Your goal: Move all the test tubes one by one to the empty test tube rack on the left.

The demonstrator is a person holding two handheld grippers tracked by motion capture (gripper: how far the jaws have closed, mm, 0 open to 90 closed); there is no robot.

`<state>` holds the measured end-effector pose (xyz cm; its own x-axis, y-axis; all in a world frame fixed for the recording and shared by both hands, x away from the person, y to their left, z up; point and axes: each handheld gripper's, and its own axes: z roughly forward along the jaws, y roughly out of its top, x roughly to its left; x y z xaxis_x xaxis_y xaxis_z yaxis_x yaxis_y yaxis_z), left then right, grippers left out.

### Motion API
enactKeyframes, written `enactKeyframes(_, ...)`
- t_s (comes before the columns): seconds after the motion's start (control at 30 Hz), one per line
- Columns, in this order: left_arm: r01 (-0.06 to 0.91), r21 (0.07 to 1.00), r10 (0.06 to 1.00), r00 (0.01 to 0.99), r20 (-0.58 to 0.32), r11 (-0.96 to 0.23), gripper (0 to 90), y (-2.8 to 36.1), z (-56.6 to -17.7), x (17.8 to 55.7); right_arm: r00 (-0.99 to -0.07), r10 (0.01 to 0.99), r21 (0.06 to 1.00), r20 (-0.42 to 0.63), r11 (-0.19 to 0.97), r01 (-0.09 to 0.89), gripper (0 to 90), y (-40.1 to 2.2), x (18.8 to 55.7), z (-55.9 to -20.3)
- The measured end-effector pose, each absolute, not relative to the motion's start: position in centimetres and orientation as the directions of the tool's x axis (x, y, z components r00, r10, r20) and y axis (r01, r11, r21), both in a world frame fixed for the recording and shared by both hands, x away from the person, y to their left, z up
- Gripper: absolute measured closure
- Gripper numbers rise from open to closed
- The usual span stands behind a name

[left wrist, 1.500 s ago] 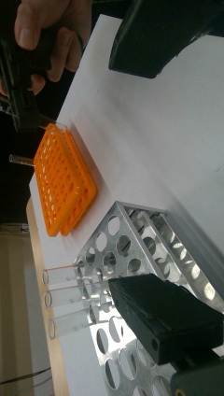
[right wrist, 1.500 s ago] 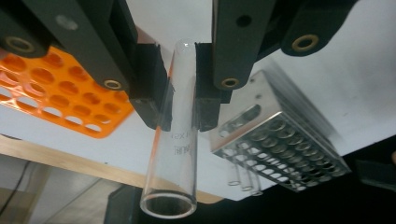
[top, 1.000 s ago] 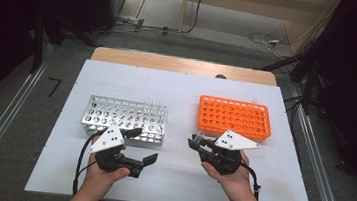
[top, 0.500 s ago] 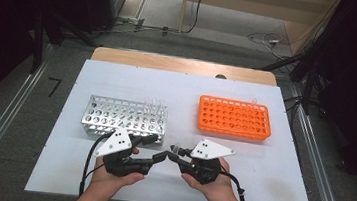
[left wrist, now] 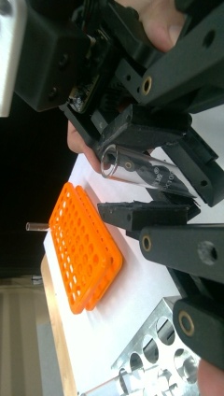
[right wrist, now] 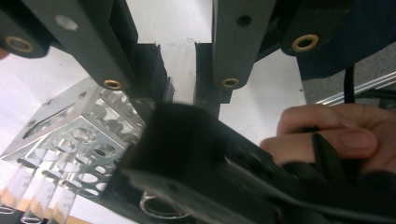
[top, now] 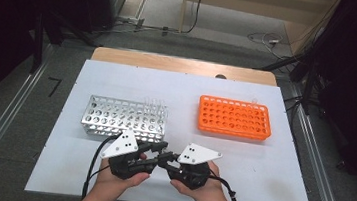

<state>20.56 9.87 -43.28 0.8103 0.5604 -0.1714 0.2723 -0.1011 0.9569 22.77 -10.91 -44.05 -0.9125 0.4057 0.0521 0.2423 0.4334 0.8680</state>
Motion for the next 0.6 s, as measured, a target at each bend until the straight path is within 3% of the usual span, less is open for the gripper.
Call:
enactKeyframes(0.3,0.278,0.953,0.568,0.806,-0.163,-0.121,73.5,9.64,-43.39,20.6,-0.907,0.414,0.862,0.075,0.43,0.268,73.8,-10.69,22.85,-43.97)
enactKeyframes(0.6,0.268,0.956,0.572,0.806,-0.153,-0.122,75.8,9.73,-43.35,20.59,-0.909,0.41,0.864,0.077,0.428,0.266,73.4,-10.76,22.83,-43.95)
